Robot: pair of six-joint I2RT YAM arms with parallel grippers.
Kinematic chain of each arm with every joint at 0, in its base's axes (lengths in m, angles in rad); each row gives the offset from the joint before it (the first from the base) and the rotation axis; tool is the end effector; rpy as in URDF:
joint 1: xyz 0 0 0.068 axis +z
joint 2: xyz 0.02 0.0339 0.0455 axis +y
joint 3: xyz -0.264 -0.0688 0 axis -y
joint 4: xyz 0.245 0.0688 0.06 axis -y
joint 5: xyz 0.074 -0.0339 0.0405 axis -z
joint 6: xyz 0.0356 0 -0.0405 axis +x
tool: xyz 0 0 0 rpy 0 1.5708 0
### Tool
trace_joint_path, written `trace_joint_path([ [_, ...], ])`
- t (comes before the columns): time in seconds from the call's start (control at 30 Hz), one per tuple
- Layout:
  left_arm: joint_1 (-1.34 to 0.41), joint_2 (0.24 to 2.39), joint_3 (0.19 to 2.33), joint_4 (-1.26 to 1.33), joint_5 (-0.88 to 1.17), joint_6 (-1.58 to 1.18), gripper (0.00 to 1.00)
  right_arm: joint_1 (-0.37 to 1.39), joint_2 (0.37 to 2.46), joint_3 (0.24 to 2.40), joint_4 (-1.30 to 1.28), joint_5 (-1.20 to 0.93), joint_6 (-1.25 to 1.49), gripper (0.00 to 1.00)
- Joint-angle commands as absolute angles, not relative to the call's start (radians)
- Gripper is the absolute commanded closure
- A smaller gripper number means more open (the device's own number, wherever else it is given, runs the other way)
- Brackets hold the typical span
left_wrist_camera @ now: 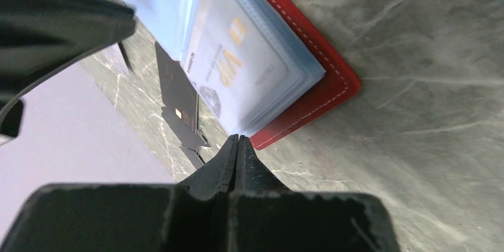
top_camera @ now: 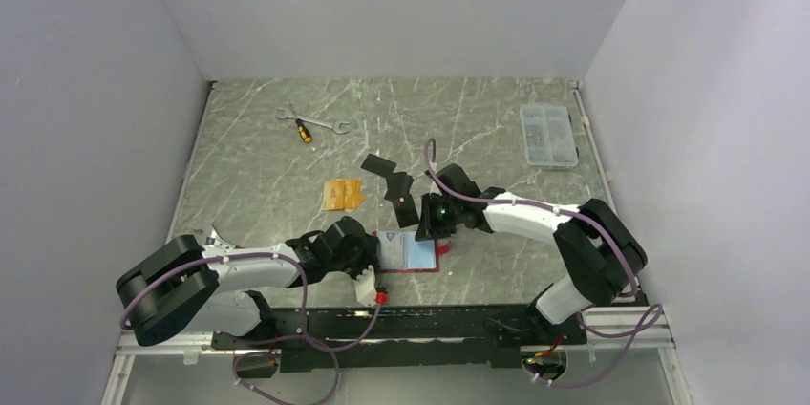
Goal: Put the credit cards into the card holder
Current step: Close the card holder at the center of the board.
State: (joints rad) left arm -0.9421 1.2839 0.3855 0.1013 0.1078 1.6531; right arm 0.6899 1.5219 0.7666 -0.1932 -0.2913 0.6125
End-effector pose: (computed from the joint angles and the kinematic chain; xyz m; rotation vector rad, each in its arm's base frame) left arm 0.1270 -0.1812 0.1342 2.2981 0.5898 0.2164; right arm 0.2169 0.1922 0.1651 -0.2313 2.6883 0.8398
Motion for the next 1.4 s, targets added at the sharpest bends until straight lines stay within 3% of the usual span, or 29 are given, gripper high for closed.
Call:
trace_joint_path([
  [0.0,-0.945,1.274,0.400,0.159,0.121,1.626,1.00,0.697,1.580,0.713,-0.153,-0.293,0.606,0.97],
  [0.27,-0.943,1.304,0.485,0.115,0.086,1.603,1.00,0.699,1.629,0.665,-0.101,-0.303,0.612,0.98],
  [0.53,-0.817,1.192,0.488,-0.244,0.230,1.736,0.98,0.684,1.621,0.647,-0.098,-0.295,0.602,0.98],
  [1.07,-0.819,1.272,0.453,-0.052,0.381,1.807,0.91,0.644,1.610,0.598,-0.015,-0.382,0.622,0.99],
  [1.23,-0.869,1.308,0.493,-0.098,0.390,1.720,0.88,0.630,1.600,0.587,-0.005,-0.411,0.629,0.99],
  [1.37,-0.910,1.337,0.608,-0.221,0.365,1.431,0.85,0.624,1.604,0.583,0.024,-0.420,0.630,0.99],
])
